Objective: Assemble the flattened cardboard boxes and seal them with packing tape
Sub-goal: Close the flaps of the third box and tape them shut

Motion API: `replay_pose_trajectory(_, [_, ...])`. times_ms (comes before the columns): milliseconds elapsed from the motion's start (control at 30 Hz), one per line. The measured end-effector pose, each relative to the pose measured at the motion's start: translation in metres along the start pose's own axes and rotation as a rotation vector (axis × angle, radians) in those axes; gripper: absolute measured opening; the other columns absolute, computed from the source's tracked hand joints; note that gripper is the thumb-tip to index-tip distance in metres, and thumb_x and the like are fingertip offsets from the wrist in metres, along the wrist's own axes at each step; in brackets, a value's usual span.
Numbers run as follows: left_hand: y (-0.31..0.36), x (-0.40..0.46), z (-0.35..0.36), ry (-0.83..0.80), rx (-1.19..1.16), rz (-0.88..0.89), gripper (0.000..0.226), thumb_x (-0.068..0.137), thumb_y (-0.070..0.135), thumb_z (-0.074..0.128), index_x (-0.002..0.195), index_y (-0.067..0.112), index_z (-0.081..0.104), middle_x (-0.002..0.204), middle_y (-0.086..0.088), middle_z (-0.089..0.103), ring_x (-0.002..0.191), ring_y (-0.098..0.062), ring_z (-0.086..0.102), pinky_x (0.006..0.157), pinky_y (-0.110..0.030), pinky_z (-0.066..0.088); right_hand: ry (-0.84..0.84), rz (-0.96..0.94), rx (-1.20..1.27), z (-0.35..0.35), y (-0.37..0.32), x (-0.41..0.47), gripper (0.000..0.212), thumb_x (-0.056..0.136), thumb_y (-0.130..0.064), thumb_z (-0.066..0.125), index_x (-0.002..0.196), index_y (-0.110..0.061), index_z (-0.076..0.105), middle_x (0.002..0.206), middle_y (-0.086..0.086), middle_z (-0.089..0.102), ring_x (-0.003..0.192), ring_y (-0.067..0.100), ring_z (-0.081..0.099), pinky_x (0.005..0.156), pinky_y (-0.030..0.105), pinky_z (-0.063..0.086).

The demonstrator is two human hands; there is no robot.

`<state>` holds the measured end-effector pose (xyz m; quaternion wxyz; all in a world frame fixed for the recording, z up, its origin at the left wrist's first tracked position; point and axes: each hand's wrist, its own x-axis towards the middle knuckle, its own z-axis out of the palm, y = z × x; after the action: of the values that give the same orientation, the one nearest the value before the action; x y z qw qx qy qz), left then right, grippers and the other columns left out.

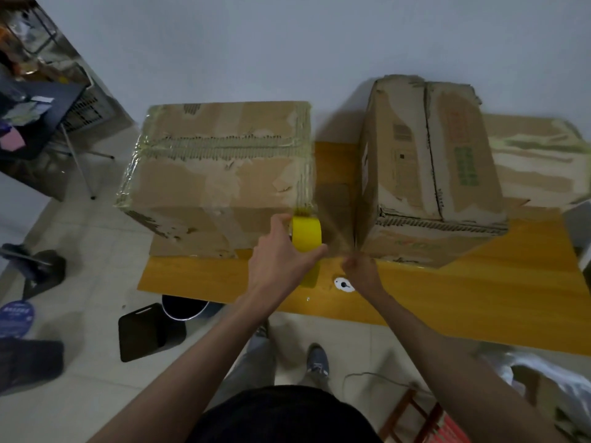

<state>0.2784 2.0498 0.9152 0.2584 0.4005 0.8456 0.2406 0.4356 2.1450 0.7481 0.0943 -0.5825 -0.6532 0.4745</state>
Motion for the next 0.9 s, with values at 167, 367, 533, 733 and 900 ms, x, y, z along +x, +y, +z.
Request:
replay_pose_trajectory(167, [0.001, 0.000, 0.003, 0.018, -0.051, 0.025, 0.081, 0.072, 0.061, 0.076, 0.135, 0.025, 0.041, 0.106, 0.002, 0.065, 0.099, -0.022, 0.064, 0.078, -0.040, 0.054, -0.178, 0.083, 0.727, -0.028, -0.096, -0.048, 0.046, 0.096, -0.048, 0.059, 0.101, -0.004, 0.073, 0.083, 0.009, 0.073, 0.078, 0.017, 0.070, 0.067, 0.027, 0.055])
replay_pose_trajectory(367, [-0.006, -0.005, 0.009, -0.060, -0.078, 0.098, 0.080, 0.070, 0.064, 0.077, 0.130, 0.025, 0.040, 0.095, 0.002, 0.065, 0.087, -0.022, 0.064, 0.071, -0.041, 0.055, -0.353, 0.160, 0.770, -0.034, -0.103, -0.062, 0.038, 0.087, -0.043, 0.072, 0.101, -0.008, 0.070, 0.079, 0.007, 0.053, 0.071, 0.014, 0.057, 0.066, 0.033, 0.047])
replay_pose_trajectory(533, [-0.017, 0.005, 0.000, -0.117, -0.028, 0.218, 0.057, 0.089, 0.058, 0.062, 0.131, 0.021, 0.052, 0.098, 0.008, 0.063, 0.091, -0.016, 0.063, 0.080, -0.037, 0.052, -0.344, 0.144, 0.642, -0.043, -0.089, -0.079, 0.034, 0.087, -0.034, 0.074, 0.113, -0.012, 0.070, 0.103, 0.007, 0.072, 0.092, 0.024, 0.067, 0.076, 0.035, 0.052])
replay_pose_trajectory(733, [0.003, 0.028, 0.004, -0.328, 0.207, 0.466, 0.046, 0.096, 0.032, 0.063, 0.137, 0.011, 0.058, 0.130, -0.008, 0.054, 0.116, -0.024, 0.056, 0.102, -0.032, 0.041, -0.292, 0.043, 0.599, -0.058, -0.076, -0.101, 0.021, 0.091, -0.022, 0.071, 0.111, -0.016, 0.071, 0.091, 0.004, 0.067, 0.086, 0.019, 0.065, 0.076, 0.034, 0.047])
replay_pose_trajectory(900, [0.023, 0.022, 0.007, -0.251, 0.146, 0.537, 0.020, 0.085, 0.025, 0.077, 0.104, 0.019, 0.078, 0.101, 0.002, 0.068, 0.088, -0.014, 0.065, 0.089, -0.034, 0.052, -0.221, -0.006, 0.585, -0.069, -0.068, -0.113, 0.016, 0.091, -0.021, 0.071, 0.103, -0.010, 0.071, 0.082, 0.004, 0.056, 0.082, 0.018, 0.058, 0.076, 0.035, 0.042])
